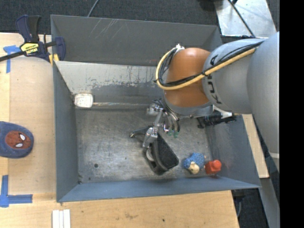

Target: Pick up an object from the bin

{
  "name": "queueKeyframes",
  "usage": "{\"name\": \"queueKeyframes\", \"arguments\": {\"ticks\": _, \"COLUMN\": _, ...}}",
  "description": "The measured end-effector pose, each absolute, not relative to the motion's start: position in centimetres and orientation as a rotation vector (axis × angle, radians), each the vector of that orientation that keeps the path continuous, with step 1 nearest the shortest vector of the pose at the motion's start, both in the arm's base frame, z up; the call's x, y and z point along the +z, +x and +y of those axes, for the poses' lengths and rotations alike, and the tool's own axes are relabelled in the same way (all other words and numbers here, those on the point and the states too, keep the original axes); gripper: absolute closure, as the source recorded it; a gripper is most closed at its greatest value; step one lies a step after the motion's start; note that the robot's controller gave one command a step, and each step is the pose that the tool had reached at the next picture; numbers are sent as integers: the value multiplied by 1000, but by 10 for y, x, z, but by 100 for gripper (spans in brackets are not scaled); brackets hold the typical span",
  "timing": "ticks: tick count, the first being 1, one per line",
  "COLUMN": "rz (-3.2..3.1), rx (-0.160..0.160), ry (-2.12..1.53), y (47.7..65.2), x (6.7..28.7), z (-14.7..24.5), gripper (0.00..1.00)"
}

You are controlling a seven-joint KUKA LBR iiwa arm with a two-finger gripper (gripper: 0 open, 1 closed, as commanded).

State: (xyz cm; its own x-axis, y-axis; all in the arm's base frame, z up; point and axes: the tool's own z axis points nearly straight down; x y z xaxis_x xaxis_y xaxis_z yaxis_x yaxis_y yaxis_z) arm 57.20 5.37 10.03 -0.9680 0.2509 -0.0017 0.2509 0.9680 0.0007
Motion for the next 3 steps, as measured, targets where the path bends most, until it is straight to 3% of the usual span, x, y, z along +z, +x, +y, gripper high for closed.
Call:
{"name": "queueKeyframes", "arguments": {"ticks": 1, "rz": 3087, "rx": 7, "ry": 576, "y": 577, "x": 74, "z": 51, "gripper": 0}}
{"name": "queueKeyframes", "arguments": {"ticks": 2, "rz": 3053, "rx": 8, "ry": 710, "y": 572, "x": 75, "z": 50, "gripper": 0}}
{"name": "queueKeyframes", "arguments": {"ticks": 3, "rz": 3041, "rx": 9, "ry": 712, "y": 575, "x": 78, "z": 49, "gripper": 100}}
